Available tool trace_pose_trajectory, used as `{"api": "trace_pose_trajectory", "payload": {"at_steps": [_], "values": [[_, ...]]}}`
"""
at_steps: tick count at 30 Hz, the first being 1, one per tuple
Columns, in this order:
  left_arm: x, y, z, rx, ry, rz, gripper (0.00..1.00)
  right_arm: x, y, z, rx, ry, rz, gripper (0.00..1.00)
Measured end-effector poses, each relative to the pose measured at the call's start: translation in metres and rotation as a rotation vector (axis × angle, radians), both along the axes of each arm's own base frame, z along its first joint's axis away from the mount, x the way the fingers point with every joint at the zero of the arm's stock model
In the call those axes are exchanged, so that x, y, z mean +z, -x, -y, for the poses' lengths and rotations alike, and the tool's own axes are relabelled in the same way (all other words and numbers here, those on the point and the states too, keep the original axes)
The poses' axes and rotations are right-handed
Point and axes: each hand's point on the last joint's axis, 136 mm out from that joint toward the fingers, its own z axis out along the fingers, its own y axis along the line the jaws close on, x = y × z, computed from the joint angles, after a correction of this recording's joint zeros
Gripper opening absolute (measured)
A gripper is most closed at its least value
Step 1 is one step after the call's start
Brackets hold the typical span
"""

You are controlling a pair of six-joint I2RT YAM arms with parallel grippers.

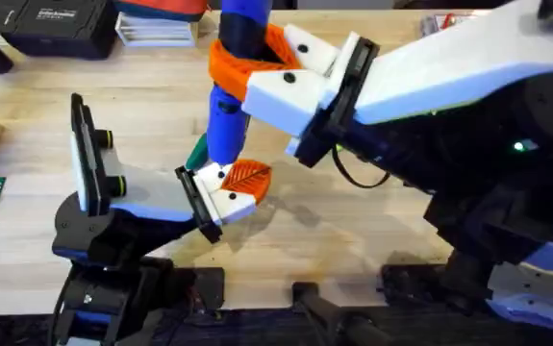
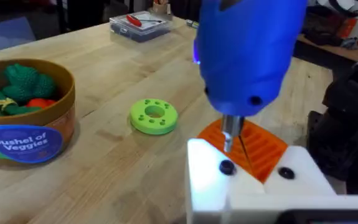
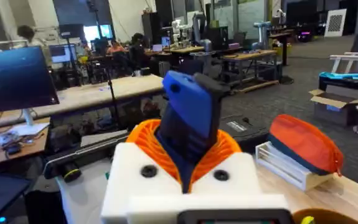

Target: Pick up the gripper from the table and insert it into the empty holder that is missing its gripper. Then pick up a screw, insert it into the mounting hole, and use the screwdriver to tighten it. Finally, clean up the table by picking up the vegetable and placing it into the bucket.

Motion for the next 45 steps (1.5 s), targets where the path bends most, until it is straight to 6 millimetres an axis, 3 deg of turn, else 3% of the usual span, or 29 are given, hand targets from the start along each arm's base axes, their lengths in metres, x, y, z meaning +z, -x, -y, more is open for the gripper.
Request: {"api": "trace_pose_trajectory", "payload": {"at_steps": [18, 45], "values": [[0.000, 0.000, 0.000, 0.000, 0.000, -0.001, 0.005, -0.012, -0.004, -0.007, 0.006, 0.021, -0.035, 0.026], [0.000, 0.000, 0.000, 0.000, 0.000, -0.002, 0.005, -0.014, -0.004, -0.007, 0.007, 0.024, -0.045, 0.026]]}}
